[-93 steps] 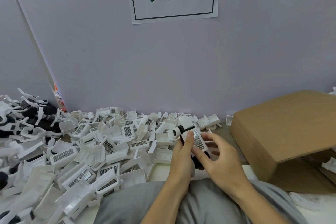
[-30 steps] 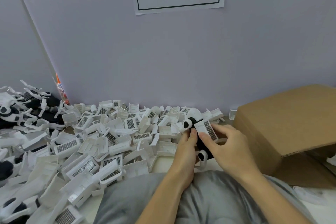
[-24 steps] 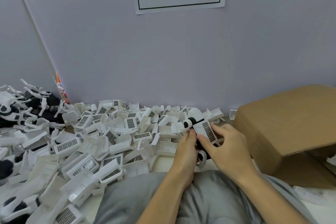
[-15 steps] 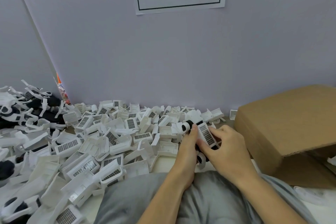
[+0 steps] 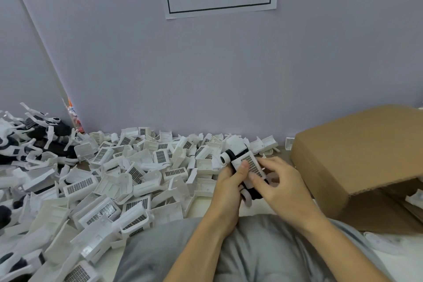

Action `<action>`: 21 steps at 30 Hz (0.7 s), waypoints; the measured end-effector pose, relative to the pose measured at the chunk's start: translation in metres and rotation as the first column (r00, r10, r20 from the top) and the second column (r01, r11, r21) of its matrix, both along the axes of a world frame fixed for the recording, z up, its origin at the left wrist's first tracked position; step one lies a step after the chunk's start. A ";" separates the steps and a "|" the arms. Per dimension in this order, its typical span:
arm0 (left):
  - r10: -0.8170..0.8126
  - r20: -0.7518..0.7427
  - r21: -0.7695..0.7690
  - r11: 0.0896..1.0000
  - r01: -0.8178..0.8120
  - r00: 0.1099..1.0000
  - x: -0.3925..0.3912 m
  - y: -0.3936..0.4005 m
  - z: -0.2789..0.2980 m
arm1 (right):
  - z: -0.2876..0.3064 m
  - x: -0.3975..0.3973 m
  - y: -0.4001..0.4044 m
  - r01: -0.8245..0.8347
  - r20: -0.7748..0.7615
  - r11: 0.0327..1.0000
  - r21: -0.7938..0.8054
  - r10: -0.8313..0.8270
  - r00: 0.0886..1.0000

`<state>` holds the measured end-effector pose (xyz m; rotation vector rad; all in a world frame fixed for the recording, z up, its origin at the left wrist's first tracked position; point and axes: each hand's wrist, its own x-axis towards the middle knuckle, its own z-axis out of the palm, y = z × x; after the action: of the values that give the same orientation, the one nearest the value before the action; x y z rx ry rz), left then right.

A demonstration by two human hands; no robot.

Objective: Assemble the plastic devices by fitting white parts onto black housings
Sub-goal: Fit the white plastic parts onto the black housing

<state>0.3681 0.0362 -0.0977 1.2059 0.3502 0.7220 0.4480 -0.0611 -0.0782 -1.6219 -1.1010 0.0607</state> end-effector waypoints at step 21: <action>0.106 -0.002 0.113 0.988 -0.105 0.994 -0.002 -0.006 0.007 | -0.003 -0.004 0.009 0.134 -0.442 0.986 0.100 -0.077 0.894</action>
<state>0.3659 0.0300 -0.0911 1.3048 0.3866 0.8379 0.4441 -0.0516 -0.0811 -1.4557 -0.6541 0.2655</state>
